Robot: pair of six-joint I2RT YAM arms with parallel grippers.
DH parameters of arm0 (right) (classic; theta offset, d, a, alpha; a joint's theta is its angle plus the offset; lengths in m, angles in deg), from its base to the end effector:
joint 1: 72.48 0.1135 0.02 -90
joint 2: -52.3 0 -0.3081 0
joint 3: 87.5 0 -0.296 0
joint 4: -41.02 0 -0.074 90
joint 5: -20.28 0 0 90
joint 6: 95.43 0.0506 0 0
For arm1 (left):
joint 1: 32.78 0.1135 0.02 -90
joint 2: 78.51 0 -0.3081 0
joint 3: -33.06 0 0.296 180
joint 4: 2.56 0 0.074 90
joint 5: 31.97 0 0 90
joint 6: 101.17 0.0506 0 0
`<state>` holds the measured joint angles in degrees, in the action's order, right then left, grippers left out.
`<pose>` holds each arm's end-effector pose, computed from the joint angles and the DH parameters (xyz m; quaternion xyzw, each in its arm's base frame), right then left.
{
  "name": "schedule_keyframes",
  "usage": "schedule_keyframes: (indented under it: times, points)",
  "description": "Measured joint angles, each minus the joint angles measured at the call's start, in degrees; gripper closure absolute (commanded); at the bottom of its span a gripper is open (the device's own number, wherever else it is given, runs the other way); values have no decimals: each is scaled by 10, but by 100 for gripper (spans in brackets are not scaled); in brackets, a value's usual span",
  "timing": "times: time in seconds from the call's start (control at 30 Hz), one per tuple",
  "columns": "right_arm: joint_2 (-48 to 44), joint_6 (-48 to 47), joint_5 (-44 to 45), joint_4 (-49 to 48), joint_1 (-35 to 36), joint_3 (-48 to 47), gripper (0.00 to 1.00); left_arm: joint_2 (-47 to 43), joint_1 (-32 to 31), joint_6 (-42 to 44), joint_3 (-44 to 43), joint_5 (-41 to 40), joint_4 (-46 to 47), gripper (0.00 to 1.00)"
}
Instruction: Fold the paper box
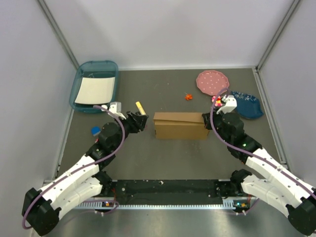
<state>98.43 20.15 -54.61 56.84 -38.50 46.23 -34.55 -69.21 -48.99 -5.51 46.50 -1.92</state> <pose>0.1904 0.1124 0.3031 0.0213 0.7937 0.2065 0.5718 0.1799 -0.1202 0.2893 -0.0769 0.7312 -0.3477 0.5818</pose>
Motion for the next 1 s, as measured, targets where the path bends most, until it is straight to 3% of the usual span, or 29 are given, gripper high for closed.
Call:
schedule_keyframes:
  times: [0.23, 0.47, 1.0]
  points:
    - [-4, -1, 0, 4, 0, 0, 100, -18, 0, 35, 8, 67, 20, 53]
    - [-4, -4, 1, 4, 0, 0, 100, -24, 0, 78, 23, 126, 27, 55]
    - [-3, -5, 1, 4, 0, 0, 100, 45, 0, 110, 21, 134, 37, 56]
